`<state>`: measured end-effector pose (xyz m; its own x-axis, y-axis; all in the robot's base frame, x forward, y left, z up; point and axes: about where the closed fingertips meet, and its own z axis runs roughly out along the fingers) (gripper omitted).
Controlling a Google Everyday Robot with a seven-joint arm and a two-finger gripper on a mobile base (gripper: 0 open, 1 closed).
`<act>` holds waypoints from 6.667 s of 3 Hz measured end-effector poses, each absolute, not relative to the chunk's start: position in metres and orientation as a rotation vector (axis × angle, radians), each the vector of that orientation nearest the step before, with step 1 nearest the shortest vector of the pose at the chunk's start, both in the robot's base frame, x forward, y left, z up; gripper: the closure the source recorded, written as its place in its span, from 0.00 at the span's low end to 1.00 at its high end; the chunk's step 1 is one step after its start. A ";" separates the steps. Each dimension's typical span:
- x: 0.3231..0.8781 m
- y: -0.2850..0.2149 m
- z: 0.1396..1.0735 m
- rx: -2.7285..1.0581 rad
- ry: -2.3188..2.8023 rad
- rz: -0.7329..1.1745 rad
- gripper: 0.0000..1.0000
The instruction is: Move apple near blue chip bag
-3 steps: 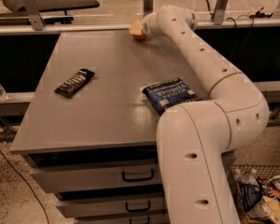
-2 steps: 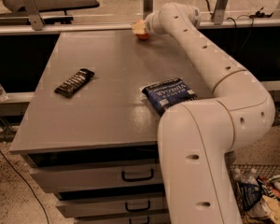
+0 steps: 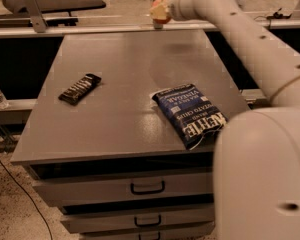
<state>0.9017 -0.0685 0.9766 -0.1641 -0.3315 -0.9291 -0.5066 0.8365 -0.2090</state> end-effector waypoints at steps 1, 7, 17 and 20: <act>0.823 -0.077 0.991 -0.735 1.752 0.207 1.00; 0.703 -0.205 0.972 -0.813 1.927 0.385 1.00; 0.614 -0.210 0.893 -1.170 1.865 0.791 0.00; 0.644 -0.304 1.022 -1.002 1.728 0.456 0.00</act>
Offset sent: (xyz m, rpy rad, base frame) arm -0.0530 -0.0096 0.0277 -0.0109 -0.0262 0.0520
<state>0.6439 -0.3044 1.0218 -0.1108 -0.4047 -0.9077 -0.7999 0.5783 -0.1603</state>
